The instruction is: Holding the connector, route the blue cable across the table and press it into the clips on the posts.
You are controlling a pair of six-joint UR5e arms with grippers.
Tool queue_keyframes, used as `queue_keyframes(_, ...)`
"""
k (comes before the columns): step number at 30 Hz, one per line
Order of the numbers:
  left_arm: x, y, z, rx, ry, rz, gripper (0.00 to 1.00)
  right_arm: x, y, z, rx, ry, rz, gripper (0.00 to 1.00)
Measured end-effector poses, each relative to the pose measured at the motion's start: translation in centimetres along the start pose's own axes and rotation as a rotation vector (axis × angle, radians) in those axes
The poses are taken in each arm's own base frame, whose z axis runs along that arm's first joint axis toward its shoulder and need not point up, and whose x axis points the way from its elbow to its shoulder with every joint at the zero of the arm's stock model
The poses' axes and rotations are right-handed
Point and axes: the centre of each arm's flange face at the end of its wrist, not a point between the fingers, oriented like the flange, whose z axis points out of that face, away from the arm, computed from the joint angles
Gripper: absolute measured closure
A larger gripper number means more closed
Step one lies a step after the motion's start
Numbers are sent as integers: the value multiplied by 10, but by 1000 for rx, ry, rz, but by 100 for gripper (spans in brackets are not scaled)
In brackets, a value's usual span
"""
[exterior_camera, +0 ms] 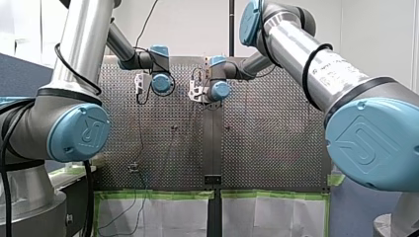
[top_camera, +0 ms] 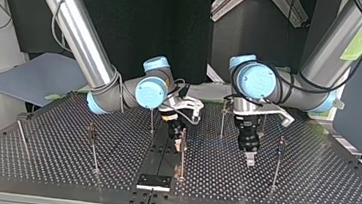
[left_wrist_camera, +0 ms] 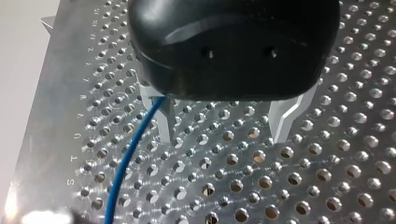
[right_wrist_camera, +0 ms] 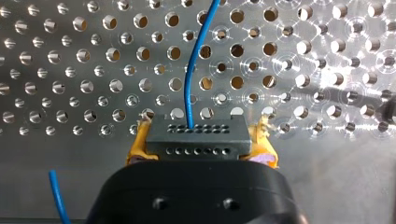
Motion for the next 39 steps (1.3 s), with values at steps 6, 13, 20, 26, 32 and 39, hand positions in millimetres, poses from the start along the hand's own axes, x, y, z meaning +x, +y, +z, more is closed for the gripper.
queue_keyframes(6, 0, -1, -1, 9, 6, -17, 17, 0, -1, 0, 1, 0, 0, 100)
queue_keyframes(13, -1, -6, -5, 20, 11, -55, 92, 0, -1, 0, 2, -2, 0, 100)
queue_keyframes(20, 0, -8, -10, 30, 37, -54, 100, 0, -3, -1, 5, -2, 0, 100)
queue_keyframes(26, 2, -11, -14, 38, 61, -52, 100, -1, -5, -1, 7, -4, 0, 100)
queue_keyframes(32, 7, -10, -22, 24, 96, -42, 100, -3, -7, -3, 10, -14, 0, 100)
queue_keyframes(39, 16, -5, -39, -2, 113, -39, 100, -19, -7, -9, 8, -71, -11, 100)
